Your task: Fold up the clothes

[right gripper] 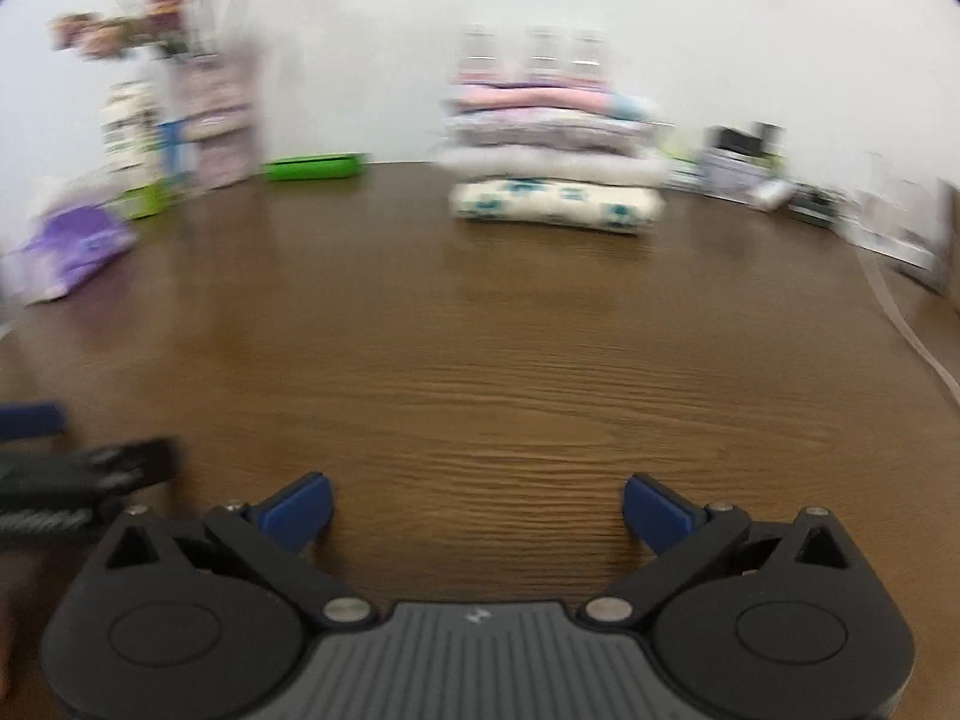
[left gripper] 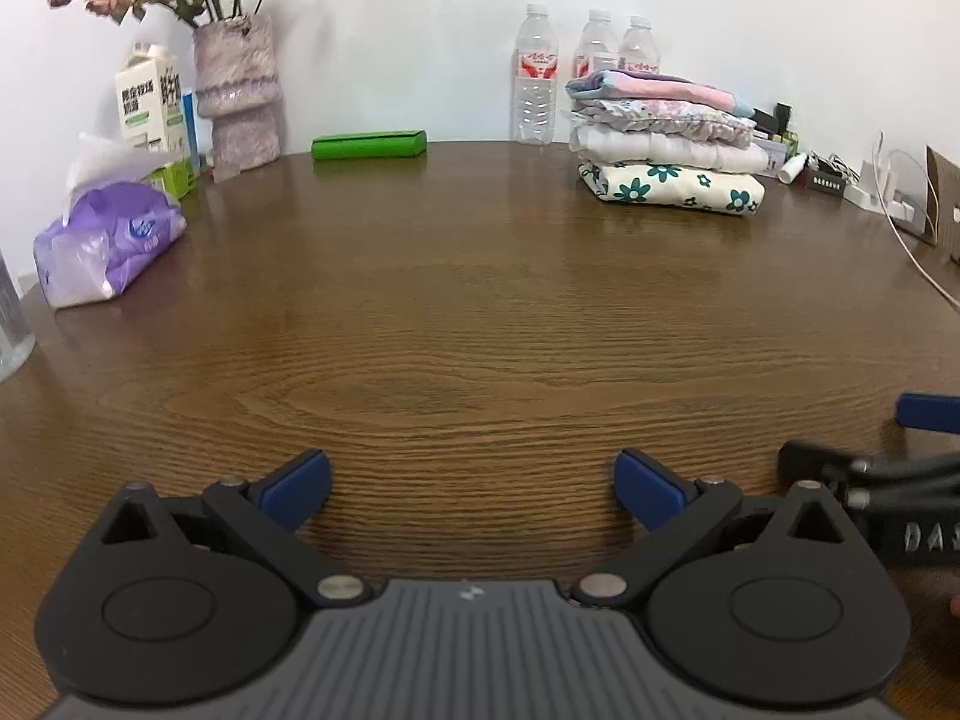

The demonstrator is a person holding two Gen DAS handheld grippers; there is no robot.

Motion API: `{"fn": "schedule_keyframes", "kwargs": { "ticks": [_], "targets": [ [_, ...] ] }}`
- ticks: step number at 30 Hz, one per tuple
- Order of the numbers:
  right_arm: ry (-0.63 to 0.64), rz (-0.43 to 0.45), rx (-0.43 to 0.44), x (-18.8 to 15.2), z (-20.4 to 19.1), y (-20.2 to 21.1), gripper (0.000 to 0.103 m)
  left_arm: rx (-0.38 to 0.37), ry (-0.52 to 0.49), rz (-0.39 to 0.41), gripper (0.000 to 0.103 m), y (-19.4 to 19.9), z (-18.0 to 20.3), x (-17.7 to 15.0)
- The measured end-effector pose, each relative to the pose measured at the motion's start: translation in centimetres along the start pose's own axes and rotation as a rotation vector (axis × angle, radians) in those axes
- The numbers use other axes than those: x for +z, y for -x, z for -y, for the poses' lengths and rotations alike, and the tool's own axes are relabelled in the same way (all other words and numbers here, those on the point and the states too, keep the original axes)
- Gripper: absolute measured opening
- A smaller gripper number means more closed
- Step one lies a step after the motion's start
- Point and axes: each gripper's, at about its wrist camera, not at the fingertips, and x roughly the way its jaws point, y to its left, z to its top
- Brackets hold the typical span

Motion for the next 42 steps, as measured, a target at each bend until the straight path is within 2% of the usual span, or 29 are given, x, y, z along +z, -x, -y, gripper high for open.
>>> {"fn": "schedule_keyframes", "kwargs": {
  "ticks": [3, 13, 42],
  "targets": [
    [0.004, -0.011, 0.013, 0.5, -0.3, -0.4, 0.103, 0.000, 0.009, -0.011, 0.103, -0.3, 0.0, 0.2],
    [-0.088, -0.018, -0.097, 1.7, 0.0, -2.0, 0.103, 0.050, 0.054, -0.026, 0.103, -1.5, 0.3, 1.4],
    [-0.083, -0.020, -0.097, 2.1, 0.2, -2.6, 0.103, 0.044, 0.052, -0.025, 0.103, -1.7, 0.3, 1.5]
  ]
}}
